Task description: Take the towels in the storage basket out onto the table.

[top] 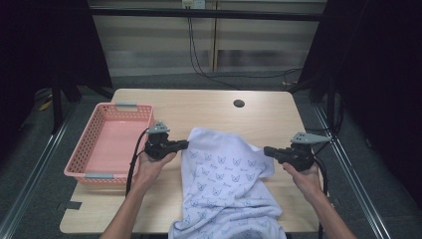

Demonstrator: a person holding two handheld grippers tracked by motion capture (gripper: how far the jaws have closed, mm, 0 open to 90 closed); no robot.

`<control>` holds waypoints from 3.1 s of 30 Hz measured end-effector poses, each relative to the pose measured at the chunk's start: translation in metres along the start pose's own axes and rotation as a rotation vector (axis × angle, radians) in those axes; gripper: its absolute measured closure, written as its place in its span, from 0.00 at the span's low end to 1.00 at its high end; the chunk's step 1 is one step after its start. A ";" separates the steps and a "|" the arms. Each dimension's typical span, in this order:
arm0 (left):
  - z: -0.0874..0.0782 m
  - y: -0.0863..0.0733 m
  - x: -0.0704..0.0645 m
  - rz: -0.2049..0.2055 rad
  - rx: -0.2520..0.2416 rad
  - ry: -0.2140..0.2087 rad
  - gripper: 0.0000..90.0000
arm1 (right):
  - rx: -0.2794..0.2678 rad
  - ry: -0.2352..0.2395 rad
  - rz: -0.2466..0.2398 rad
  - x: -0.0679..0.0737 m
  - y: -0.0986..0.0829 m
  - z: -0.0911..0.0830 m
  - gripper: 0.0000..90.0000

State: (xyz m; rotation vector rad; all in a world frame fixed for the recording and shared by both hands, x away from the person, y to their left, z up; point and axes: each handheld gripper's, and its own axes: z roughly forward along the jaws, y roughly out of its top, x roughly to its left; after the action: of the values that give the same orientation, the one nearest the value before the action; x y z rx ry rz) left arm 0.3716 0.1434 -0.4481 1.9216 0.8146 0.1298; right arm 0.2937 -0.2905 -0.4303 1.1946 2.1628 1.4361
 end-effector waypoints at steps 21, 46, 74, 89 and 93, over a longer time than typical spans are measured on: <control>-0.080 0.089 -0.014 0.117 -0.212 0.076 0.97 | -0.290 -0.085 -0.032 -0.017 0.106 -0.061 0.99; 0.003 0.085 0.039 -0.002 -0.054 0.172 0.73 | -0.080 -0.223 0.054 -0.097 0.108 0.041 0.85; 0.001 -0.043 -0.047 0.075 0.230 -0.046 0.71 | 0.220 0.001 -0.053 0.009 -0.043 0.024 0.58; 0.008 -0.071 -0.051 0.126 0.300 -0.042 0.96 | 0.334 -0.019 -0.125 0.016 -0.077 0.010 0.93; -0.001 -0.079 -0.061 0.109 0.312 -0.095 0.97 | 0.346 0.000 -0.123 0.027 -0.085 -0.003 0.93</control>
State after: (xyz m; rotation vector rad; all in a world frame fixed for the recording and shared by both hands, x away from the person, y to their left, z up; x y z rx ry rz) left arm 0.2865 0.1294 -0.4979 2.2480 0.6975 -0.0249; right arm 0.2342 -0.2857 -0.4964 1.1405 2.5076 1.0411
